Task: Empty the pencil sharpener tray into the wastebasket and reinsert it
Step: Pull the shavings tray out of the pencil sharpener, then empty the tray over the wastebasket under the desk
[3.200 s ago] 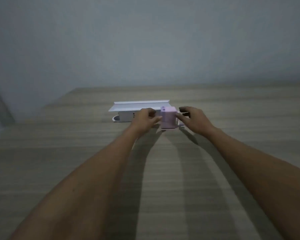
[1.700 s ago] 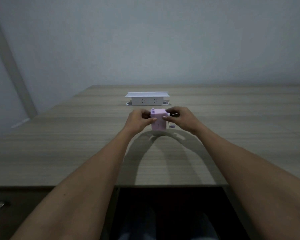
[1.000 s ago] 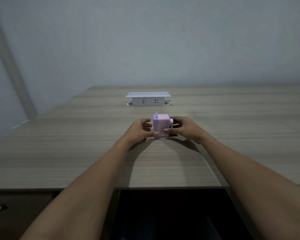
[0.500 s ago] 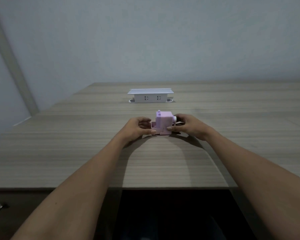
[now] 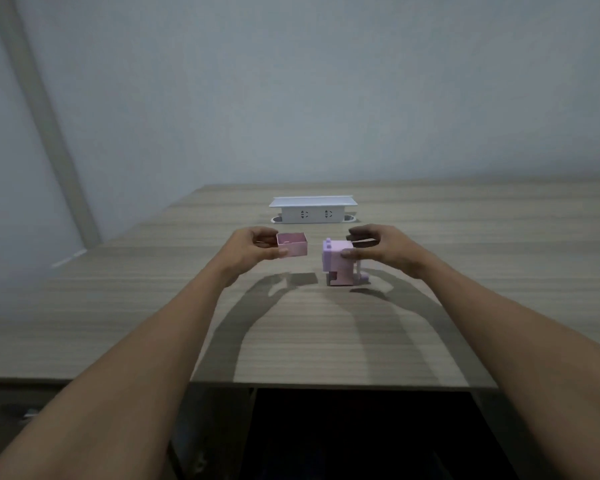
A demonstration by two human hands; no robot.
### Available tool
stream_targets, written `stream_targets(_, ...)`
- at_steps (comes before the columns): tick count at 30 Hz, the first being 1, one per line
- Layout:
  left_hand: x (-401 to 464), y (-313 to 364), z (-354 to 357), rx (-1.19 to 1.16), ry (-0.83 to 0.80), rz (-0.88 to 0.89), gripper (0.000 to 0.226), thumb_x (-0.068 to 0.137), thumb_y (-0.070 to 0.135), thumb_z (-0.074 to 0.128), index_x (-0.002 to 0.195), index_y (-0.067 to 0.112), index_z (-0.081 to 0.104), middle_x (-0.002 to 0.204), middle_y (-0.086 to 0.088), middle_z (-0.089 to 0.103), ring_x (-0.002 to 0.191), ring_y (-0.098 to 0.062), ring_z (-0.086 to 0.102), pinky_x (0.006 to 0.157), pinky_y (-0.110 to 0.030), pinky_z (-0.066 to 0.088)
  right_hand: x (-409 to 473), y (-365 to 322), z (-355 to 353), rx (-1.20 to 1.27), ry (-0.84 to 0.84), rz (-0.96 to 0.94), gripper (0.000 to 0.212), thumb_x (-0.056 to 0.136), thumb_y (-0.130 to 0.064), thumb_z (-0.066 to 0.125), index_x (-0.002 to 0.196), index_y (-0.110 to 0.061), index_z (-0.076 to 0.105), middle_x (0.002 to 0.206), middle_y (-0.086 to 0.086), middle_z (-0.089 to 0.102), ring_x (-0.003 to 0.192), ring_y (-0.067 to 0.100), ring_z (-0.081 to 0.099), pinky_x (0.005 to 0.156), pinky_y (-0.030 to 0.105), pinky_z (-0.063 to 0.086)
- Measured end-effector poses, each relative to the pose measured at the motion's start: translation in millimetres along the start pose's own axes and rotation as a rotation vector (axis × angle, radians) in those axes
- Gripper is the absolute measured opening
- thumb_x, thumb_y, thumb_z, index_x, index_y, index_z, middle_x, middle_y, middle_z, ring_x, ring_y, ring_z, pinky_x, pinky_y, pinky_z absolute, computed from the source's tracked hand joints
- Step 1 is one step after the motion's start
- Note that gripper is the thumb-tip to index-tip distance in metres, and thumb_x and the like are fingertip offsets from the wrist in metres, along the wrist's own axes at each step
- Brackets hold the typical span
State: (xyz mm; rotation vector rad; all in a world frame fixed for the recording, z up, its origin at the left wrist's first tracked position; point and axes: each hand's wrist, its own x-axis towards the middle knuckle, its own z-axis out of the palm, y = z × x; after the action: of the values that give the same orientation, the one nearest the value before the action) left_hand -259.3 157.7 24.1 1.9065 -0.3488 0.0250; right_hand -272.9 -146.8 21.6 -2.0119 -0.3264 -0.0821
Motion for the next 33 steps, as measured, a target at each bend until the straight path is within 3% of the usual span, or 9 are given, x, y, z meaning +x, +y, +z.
stream_targets(3,6,25,4,-0.018,0.003,0.053,0.049,0.080,0.004,0.082,0.127,0.004,0.067,0.113,-0.009,0.076,0.093,-0.010,0.073,0.086,-0.016,0.059,4,-24,-11,-0.005,0.019,-0.050,0.075,0.074,-0.027,0.088,0.139,-0.007,0.057,0.129,0.004,0.068,0.117,0.013,0.065,0.094,0.021,0.051)
stream_targets(6,12,50,14,-0.027,-0.007,0.107,0.052,0.079,0.005,0.084,0.128,0.003,0.066,0.115,-0.011,0.075,0.097,-0.015,0.073,0.081,-0.014,0.058,3,-46,-21,-0.001,0.040,-0.082,0.074,0.073,-0.028,0.089,0.138,-0.007,0.059,0.127,0.004,0.070,0.117,0.012,0.066,0.104,0.029,0.049)
stream_targets(13,17,92,48,-0.077,-0.057,0.184,0.057,0.078,0.005,0.084,0.131,0.000,0.063,0.120,-0.014,0.074,0.104,-0.021,0.073,0.082,-0.017,0.059,-11,-71,-47,-0.041,0.070,-0.133,0.067,0.073,-0.025,0.088,0.132,-0.006,0.064,0.121,0.005,0.074,0.112,0.013,0.070,0.103,0.033,0.053)
stream_targets(18,18,111,76,-0.112,-0.107,0.219,0.058,0.078,0.006,0.084,0.133,0.001,0.063,0.122,-0.012,0.074,0.108,-0.022,0.073,0.076,-0.014,0.057,-40,-73,-69,-0.050,0.120,-0.137,0.049,0.077,-0.017,0.085,0.122,-0.007,0.072,0.113,0.005,0.078,0.107,0.015,0.073,0.098,0.029,0.055)
stream_targets(24,16,132,136,-0.171,-0.195,0.255,0.056,0.079,0.006,0.083,0.132,0.002,0.064,0.121,-0.011,0.074,0.098,-0.015,0.072,0.072,-0.011,0.055,-88,-62,-109,-0.042,0.213,-0.094,0.045,0.079,-0.013,0.083,0.122,-0.006,0.072,0.113,0.006,0.077,0.108,0.013,0.072,0.090,0.017,0.054)
stream_targets(29,19,145,205,-0.240,-0.341,0.278,0.061,0.075,0.010,0.087,0.131,0.000,0.065,0.120,-0.013,0.075,0.112,-0.025,0.073,0.101,-0.035,0.054,-150,-47,-154,-0.050,0.293,-0.017,0.046,0.079,-0.016,0.083,0.123,-0.010,0.072,0.116,0.003,0.077,0.112,0.010,0.071,0.100,0.021,0.050)
stream_targets(33,8,163,267,-0.276,-0.479,0.308,0.065,0.074,0.016,0.087,0.133,0.000,0.064,0.121,-0.012,0.075,0.115,-0.025,0.071,0.105,-0.035,0.052,-211,-36,-190,-0.052,0.373,0.042,0.043,0.083,-0.013,0.080,0.125,-0.010,0.071,0.116,0.001,0.077,0.110,0.006,0.070,0.090,0.016,0.051)
